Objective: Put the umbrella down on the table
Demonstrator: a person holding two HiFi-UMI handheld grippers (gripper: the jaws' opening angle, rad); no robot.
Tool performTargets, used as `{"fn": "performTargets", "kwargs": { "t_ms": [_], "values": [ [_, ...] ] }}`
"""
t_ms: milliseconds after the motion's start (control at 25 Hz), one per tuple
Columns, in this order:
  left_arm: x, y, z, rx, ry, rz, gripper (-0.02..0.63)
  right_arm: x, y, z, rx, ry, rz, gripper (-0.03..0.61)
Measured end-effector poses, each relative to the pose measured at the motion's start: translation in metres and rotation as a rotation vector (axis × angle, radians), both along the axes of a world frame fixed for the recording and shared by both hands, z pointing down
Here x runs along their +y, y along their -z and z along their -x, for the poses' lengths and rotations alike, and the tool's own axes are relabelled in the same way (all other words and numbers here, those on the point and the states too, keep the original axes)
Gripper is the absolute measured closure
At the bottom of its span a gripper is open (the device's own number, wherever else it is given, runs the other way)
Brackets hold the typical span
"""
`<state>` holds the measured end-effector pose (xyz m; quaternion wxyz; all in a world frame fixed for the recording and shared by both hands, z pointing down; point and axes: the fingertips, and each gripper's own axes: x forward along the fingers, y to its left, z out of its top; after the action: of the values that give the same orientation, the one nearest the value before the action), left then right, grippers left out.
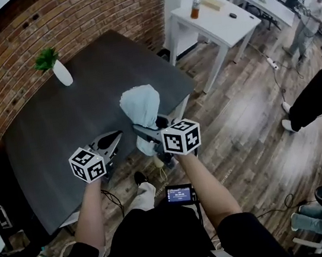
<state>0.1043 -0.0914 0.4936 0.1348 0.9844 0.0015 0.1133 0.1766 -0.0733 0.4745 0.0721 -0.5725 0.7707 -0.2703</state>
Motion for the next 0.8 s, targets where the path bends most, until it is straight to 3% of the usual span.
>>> {"fn": "performTargets", "kwargs": {
  "t_ms": [320,800],
  "values": [
    [-0.073,0.005,-0.033,0.018,-0.005,0.006,0.611,-0.073,0.004,-0.034,-0.002,-0.013,0.003,0.275],
    [-0.175,0.012,-0.046,0.050,-0.003,0.035,0.611,-0.169,0.007,-0.046,-0.005,-0.027,0.023,0.275]
  ]
}}
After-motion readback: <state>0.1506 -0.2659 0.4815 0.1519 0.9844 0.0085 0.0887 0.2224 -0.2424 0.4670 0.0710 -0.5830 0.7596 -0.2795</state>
